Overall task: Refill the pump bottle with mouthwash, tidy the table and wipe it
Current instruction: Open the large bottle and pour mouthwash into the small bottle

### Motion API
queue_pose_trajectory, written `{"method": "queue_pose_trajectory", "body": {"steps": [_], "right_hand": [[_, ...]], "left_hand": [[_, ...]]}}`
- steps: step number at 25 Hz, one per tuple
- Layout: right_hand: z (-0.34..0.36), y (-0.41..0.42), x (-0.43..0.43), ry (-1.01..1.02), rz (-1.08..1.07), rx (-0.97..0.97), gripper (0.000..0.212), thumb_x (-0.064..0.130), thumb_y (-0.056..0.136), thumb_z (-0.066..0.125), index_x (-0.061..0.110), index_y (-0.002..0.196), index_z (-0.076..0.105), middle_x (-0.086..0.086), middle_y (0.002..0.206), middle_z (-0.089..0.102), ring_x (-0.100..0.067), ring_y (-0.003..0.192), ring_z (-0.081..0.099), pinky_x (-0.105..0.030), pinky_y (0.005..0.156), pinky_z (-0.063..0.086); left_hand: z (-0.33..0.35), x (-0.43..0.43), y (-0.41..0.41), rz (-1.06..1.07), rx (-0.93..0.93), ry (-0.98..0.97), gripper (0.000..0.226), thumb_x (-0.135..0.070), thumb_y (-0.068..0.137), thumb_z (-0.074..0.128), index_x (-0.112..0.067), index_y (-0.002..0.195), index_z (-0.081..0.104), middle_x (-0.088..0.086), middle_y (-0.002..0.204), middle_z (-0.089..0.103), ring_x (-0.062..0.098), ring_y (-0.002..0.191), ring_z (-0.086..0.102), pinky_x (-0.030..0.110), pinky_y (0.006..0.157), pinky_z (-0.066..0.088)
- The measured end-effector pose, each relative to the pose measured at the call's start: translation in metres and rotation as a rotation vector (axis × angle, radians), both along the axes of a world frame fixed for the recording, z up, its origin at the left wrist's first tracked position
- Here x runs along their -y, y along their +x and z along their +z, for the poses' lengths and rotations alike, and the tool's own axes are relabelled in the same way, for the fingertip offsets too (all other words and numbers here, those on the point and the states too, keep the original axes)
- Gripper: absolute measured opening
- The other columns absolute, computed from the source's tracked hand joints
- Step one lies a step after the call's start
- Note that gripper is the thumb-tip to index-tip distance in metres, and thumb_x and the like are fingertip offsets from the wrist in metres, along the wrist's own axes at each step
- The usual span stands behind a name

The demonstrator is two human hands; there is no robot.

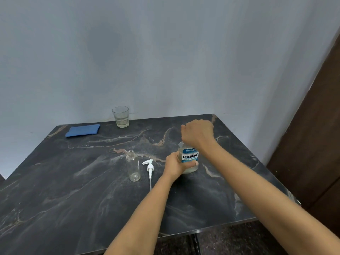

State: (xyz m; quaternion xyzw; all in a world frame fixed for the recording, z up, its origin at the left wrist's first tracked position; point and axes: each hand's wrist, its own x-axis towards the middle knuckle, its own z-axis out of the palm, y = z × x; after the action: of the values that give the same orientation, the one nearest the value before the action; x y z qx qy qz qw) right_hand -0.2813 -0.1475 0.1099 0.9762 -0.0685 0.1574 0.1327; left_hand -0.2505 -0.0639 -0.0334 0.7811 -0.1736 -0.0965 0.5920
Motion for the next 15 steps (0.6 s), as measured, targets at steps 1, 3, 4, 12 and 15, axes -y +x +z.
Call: {"method": "queue_pose_trajectory", "body": {"steps": [1, 3, 4, 12, 15], "right_hand": [[0.002, 0.000, 0.007, 0.016, 0.056, 0.000, 0.048, 0.027, 0.100, 0.029, 0.012, 0.055, 0.038, 0.001, 0.056, 0.037, -0.019, 0.056, 0.042, -0.025, 0.054, 0.031], [0.003, 0.003, 0.018, 0.038, 0.162, 0.012, 0.050, 0.031, 0.098, 0.028, 0.013, 0.051, 0.035, 0.001, 0.054, 0.037, -0.022, 0.059, 0.045, -0.025, 0.055, 0.031], [0.001, 0.005, 0.021, 0.037, 0.207, 0.014, 0.052, 0.032, 0.097, 0.028, 0.013, 0.050, 0.034, 0.001, 0.051, 0.037, -0.021, 0.057, 0.045, -0.025, 0.054, 0.029], [-0.002, 0.014, 0.042, 0.032, 0.686, -0.086, 0.041, 0.039, 0.087, 0.019, 0.016, 0.059, 0.038, 0.002, 0.049, 0.037, -0.014, 0.044, 0.031, -0.028, 0.051, 0.029], [0.012, 0.013, 0.058, 0.104, 0.786, -0.191, 0.027, 0.037, 0.090, 0.034, 0.018, 0.080, 0.051, 0.005, 0.074, 0.049, -0.013, 0.066, 0.046, -0.031, 0.069, 0.042]], "left_hand": [[0.000, -0.001, 0.001, -0.016, -0.010, -0.015, 0.034, -0.025, 0.069, 0.085, -0.018, 0.100, 0.075, -0.005, 0.092, 0.076, 0.005, 0.090, 0.070, 0.029, 0.088, 0.055], [-0.002, -0.001, 0.001, -0.020, -0.009, -0.032, 0.035, -0.027, 0.068, 0.085, -0.017, 0.101, 0.075, -0.006, 0.093, 0.076, 0.004, 0.090, 0.070, 0.027, 0.087, 0.055], [-0.004, 0.000, 0.002, -0.014, -0.007, -0.038, 0.036, -0.028, 0.068, 0.085, -0.017, 0.101, 0.075, -0.006, 0.093, 0.076, 0.004, 0.089, 0.070, 0.027, 0.086, 0.055], [-0.005, -0.002, 0.006, -0.089, -0.040, -0.048, 0.035, -0.018, 0.070, 0.086, -0.009, 0.101, 0.073, -0.003, 0.091, 0.076, 0.005, 0.085, 0.071, 0.020, 0.075, 0.054], [-0.005, -0.002, 0.005, -0.083, -0.033, -0.047, 0.036, -0.018, 0.069, 0.086, -0.010, 0.102, 0.073, -0.002, 0.094, 0.076, 0.008, 0.089, 0.071, 0.022, 0.080, 0.056]]}}
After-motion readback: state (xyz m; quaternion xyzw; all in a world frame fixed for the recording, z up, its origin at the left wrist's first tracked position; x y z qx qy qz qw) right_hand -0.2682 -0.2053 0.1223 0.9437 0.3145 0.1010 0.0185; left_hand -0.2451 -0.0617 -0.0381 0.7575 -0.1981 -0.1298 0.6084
